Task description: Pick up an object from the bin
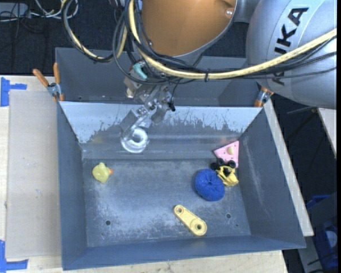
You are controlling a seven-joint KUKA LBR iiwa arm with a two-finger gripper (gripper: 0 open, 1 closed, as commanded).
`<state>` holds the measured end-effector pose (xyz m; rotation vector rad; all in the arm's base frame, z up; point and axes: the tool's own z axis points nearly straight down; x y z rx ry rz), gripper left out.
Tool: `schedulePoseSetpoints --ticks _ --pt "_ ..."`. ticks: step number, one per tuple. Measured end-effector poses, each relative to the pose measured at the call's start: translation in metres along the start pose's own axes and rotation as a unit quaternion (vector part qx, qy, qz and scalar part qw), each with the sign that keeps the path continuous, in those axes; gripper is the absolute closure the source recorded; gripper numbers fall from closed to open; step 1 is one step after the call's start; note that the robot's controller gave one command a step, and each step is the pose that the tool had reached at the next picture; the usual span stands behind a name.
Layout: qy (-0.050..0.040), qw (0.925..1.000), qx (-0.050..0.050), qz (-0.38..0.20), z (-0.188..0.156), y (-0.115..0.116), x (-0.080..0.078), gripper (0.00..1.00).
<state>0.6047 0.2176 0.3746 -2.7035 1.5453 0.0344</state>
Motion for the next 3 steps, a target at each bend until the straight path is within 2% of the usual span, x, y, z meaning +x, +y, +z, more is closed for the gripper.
schedulePoseSetpoints --ticks 1,2,3 --pt "-0.0033 0.9891 -0.004 -0.147 0.224 0.006 -0.028 1.00" --pt "-0.0042 0.9746 -0.002 -0.224 0.157 -0.014 -0.003 1.00" --pt "-0.0071 0.9704 -0.005 -0.241 0.202 -0.015 0.007 1.00"
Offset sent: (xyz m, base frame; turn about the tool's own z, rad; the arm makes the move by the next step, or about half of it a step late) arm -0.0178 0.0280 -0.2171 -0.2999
